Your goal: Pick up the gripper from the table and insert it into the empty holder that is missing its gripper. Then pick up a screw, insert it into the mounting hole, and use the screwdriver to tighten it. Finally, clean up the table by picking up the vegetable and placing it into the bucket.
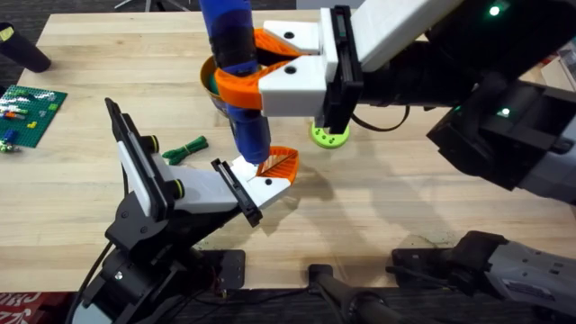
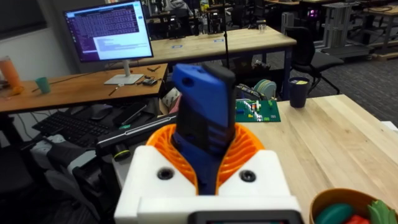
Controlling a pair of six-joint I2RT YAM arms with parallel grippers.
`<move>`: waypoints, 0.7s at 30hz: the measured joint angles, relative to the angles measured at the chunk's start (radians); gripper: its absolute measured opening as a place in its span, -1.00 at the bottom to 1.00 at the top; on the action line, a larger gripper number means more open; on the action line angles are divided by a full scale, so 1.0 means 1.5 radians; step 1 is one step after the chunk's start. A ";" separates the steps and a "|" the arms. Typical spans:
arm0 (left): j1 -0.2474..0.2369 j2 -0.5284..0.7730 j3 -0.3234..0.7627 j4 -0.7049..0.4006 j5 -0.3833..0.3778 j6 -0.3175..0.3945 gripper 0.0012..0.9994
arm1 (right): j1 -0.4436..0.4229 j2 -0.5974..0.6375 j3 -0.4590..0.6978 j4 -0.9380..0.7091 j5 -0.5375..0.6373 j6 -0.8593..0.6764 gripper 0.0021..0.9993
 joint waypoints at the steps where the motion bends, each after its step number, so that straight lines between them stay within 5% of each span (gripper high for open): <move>1: 0.000 0.001 0.000 0.001 0.000 0.000 -0.98 | 0.000 0.000 0.000 -0.007 0.000 -0.001 -0.77; 21: 0.000 0.002 0.000 0.003 -0.003 -0.001 -0.98 | 0.000 0.010 -0.009 0.066 0.000 -0.014 -0.77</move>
